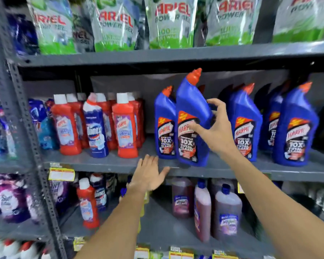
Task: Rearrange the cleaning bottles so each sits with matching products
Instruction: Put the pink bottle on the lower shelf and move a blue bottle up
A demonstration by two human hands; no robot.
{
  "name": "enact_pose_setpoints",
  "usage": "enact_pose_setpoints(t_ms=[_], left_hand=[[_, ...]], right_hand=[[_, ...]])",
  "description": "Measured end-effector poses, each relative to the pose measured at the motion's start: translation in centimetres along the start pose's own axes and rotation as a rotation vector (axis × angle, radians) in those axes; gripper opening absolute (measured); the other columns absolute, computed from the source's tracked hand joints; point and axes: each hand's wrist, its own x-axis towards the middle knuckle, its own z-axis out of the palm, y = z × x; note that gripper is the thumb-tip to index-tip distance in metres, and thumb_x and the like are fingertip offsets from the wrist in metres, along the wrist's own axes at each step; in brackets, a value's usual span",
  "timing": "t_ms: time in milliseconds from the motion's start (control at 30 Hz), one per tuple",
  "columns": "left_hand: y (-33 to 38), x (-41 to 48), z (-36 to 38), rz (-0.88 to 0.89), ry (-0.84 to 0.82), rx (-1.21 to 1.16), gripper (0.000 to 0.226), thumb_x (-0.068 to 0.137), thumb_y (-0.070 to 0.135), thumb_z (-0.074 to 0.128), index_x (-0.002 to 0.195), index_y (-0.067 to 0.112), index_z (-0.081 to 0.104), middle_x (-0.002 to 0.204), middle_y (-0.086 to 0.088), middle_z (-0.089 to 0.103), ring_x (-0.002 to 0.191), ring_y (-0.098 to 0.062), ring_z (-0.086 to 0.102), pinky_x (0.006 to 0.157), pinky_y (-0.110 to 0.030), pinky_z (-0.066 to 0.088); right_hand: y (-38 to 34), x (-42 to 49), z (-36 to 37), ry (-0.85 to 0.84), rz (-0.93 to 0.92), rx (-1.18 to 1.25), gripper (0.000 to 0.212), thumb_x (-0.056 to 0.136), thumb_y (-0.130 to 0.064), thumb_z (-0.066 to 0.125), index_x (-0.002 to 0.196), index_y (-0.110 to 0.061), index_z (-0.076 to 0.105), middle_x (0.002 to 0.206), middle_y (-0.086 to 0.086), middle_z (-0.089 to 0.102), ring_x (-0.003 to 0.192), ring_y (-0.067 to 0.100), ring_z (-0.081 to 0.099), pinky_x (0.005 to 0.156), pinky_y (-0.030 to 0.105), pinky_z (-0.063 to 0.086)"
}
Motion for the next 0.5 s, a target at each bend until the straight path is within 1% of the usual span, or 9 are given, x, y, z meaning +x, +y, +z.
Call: enact_pose_setpoints(t_ms=[100,133,167,233,300,367,433,467,500], left_hand=[[0.0,0.1,1.1,-0.008,0.004,0.003,0.077,0.096,0.064,0.023,0.153,0.012,0.026,0.163,-0.006,0.027,0.152,-0.026,0.015,0.123,-0.047,0.006],[-0.2,0.2,1.3,-0.007,0.015,-0.014,0.077,0.096,0.065,0.022,0.153,0.014,0.026,0.163,-0.005,0.026,0.152,-0.025,0.016,0.123,-0.046,0.006],[-0.4,0.2,1.4,-0.002,0.021,-0.027,0.077,0.095,0.066,0.021,0.154,0.016,0.025,0.163,-0.003,0.026,0.152,-0.024,0.015,0.122,-0.046,0.006],[-0.7,0.3,1.6,0.004,0.021,-0.038,0.079,0.095,0.068,0.019,0.155,0.018,0.023,0.164,-0.001,0.024,0.152,-0.022,0.014,0.123,-0.045,0.005],[-0.6,0.2,1.5,0.004,0.027,-0.043,0.079,0.095,0.068,0.019,0.155,0.018,0.023,0.164,-0.001,0.023,0.152,-0.022,0.014,0.124,-0.045,0.005],[-0.5,0.1,1.4,0.008,0.038,-0.051,0.078,0.095,0.067,0.02,0.155,0.018,0.023,0.164,-0.001,0.024,0.152,-0.022,0.014,0.124,-0.045,0.005],[-0.3,-0.1,1.3,0.007,0.039,-0.057,0.077,0.096,0.067,0.021,0.155,0.017,0.023,0.164,-0.002,0.024,0.152,-0.022,0.014,0.124,-0.045,0.005],[-0.3,-0.2,1.2,0.005,0.034,-0.059,0.077,0.096,0.066,0.021,0.155,0.017,0.023,0.164,-0.002,0.023,0.152,-0.022,0.013,0.124,-0.045,0.005],[-0.3,-0.3,1.2,0.003,0.029,-0.06,0.077,0.096,0.066,0.021,0.155,0.016,0.023,0.164,-0.002,0.023,0.153,-0.022,0.013,0.124,-0.045,0.005]], right_hand=[[2.6,0.8,-0.2,0.01,0.048,-0.068,0.069,0.077,-0.019,0.084,0.128,-0.036,0.041,0.12,-0.01,0.06,0.105,0.018,0.062,0.091,0.044,0.052],[3.7,0.9,-0.1,0.011,0.067,-0.091,0.069,0.078,-0.019,0.084,0.128,-0.037,0.04,0.12,-0.007,0.06,0.101,0.019,0.064,0.089,0.046,0.053],[4.7,0.8,0.0,0.022,0.084,-0.104,0.068,0.078,-0.02,0.083,0.128,-0.037,0.04,0.119,-0.007,0.06,0.095,0.015,0.066,0.086,0.046,0.054],[6.4,0.7,0.4,0.075,0.124,-0.092,0.065,0.08,-0.023,0.084,0.127,-0.036,0.041,0.114,-0.018,0.059,0.089,-0.001,0.064,0.085,0.042,0.055],[7.5,0.7,0.8,0.114,0.16,-0.066,0.065,0.081,-0.028,0.083,0.129,-0.035,0.04,0.115,-0.026,0.057,0.094,-0.008,0.06,0.09,0.036,0.052],[8.4,0.3,1.3,0.108,0.197,-0.046,0.07,0.081,-0.033,0.083,0.135,-0.034,0.038,0.124,-0.014,0.059,0.107,-0.001,0.058,0.095,0.031,0.049],[9.2,-0.9,1.6,0.073,0.239,-0.025,0.082,0.079,-0.035,0.085,0.142,-0.033,0.033,0.129,-0.004,0.06,0.117,0.008,0.057,0.094,0.02,0.047],[9.7,-1.9,1.8,0.047,0.265,-0.018,0.088,0.076,-0.035,0.088,0.144,-0.032,0.031,0.128,-0.005,0.061,0.115,0.008,0.059,0.094,0.019,0.048],[10.2,-2.9,2.0,0.013,0.297,-0.019,0.095,0.071,-0.033,0.09,0.145,-0.029,0.031,0.127,-0.005,0.061,0.113,0.01,0.061,0.095,0.024,0.051]])
